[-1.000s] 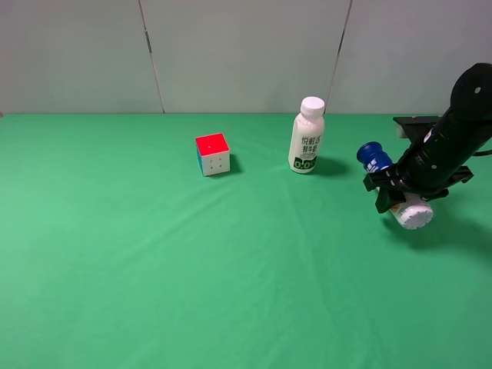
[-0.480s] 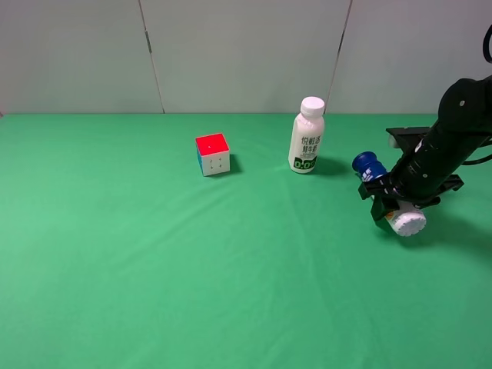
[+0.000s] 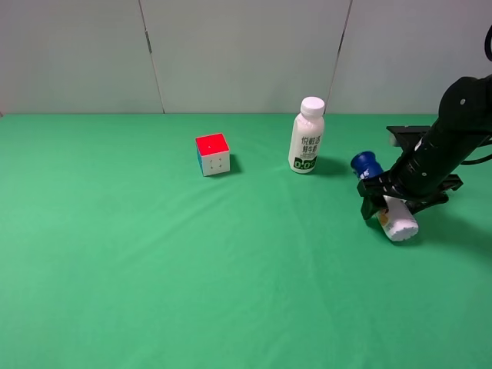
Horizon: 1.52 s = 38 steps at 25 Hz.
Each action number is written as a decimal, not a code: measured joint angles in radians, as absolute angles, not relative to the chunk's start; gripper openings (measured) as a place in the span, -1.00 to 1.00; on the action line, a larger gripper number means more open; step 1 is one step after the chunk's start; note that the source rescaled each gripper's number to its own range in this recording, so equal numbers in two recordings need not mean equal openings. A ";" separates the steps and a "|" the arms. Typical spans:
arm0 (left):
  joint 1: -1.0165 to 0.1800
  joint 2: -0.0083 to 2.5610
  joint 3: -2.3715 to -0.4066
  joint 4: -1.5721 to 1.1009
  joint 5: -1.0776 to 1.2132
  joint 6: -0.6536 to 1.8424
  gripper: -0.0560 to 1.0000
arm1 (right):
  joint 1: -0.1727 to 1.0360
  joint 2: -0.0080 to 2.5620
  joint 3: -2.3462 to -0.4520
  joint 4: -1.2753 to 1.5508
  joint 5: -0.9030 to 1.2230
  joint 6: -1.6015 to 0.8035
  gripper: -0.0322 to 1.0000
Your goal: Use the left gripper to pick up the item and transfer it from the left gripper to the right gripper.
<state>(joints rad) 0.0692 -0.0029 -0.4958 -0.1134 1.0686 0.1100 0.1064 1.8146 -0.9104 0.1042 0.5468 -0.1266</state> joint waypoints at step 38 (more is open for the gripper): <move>0.069 -0.003 -0.496 -0.113 1.069 0.110 0.91 | 0.106 1.104 -0.900 0.100 1.012 -0.051 1.00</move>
<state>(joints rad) 0.0692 -0.0029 -0.4958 -0.1134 1.0686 0.1100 0.1064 1.1042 -0.8995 0.0996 1.0118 -0.0508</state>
